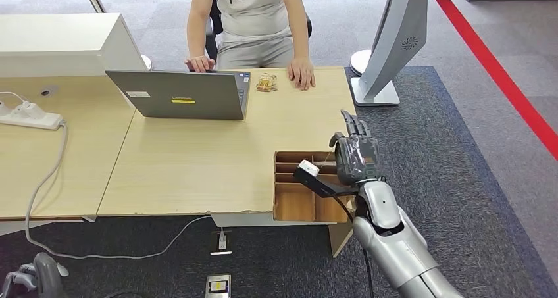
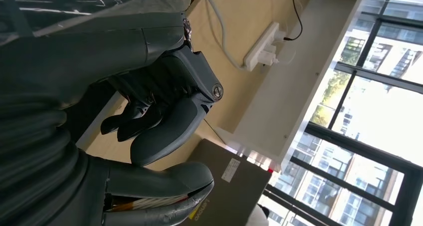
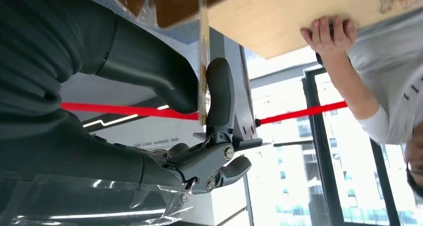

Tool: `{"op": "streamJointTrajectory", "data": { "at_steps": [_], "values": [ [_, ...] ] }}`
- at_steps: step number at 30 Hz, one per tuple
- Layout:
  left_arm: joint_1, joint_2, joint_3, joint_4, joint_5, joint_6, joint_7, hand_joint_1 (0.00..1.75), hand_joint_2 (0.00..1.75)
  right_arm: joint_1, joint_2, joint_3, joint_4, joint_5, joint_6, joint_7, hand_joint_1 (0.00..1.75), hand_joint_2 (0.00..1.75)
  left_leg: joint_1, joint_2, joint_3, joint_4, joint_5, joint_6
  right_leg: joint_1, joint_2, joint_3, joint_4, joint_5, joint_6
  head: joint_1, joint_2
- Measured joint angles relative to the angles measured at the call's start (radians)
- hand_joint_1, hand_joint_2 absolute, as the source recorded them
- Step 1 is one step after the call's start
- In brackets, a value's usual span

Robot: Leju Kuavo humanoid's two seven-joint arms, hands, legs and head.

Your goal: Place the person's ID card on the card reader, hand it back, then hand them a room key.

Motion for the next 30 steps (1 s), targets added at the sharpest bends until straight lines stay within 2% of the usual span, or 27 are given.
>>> {"op": "streamJointTrajectory", "data": {
  "at_steps": [8, 20, 25, 30],
  "values": [
    [-0.003, 0.0, 0.0, 0.0, 0.0, -0.004, 0.0, 1.75, 1.75, 0.0, 0.007, -0.021, -0.07, 0.018, -0.136, 0.023, 1.75, 1.75, 0.0, 0.0, 0.0, 0.0, 0.0, 0.0, 0.0, 0.0, 0.0, 0.0, 0.0, 0.0, 0.0, 0.0],
    [-0.007, 0.0, 0.0, 0.0, 0.003, 0.0, 0.0, 1.75, 1.75, -0.007, 0.022, -0.031, -0.117, 0.011, -0.182, 0.025, 1.75, 1.75, 0.0, 0.0, 0.0, 0.0, 0.0, 0.0, 0.0, 0.0, 0.0, 0.0, 0.0, 0.0, 0.0, 0.0],
    [-0.019, 0.0, 0.0, 0.0, 0.007, 0.024, 0.0, 1.75, 1.75, -0.068, 0.062, -0.028, -0.094, -0.035, -0.242, 0.004, 1.75, 1.75, 0.0, 0.0, 0.0, 0.0, 0.0, 0.0, 0.0, 0.0, 0.0, 0.001, 0.0, 0.0, 0.0, 0.0],
    [-0.019, -0.006, 0.001, 0.0, -0.008, 0.032, 0.0, 1.75, 1.75, -0.166, 0.137, -0.018, 0.014, -0.054, -0.308, -0.033, 1.75, 1.75, 0.0, 0.0, -0.001, 0.0, 0.001, -0.001, 0.0, 0.0, 0.0, 0.002, 0.0, 0.0, 0.0, 0.0]
  ]
}}
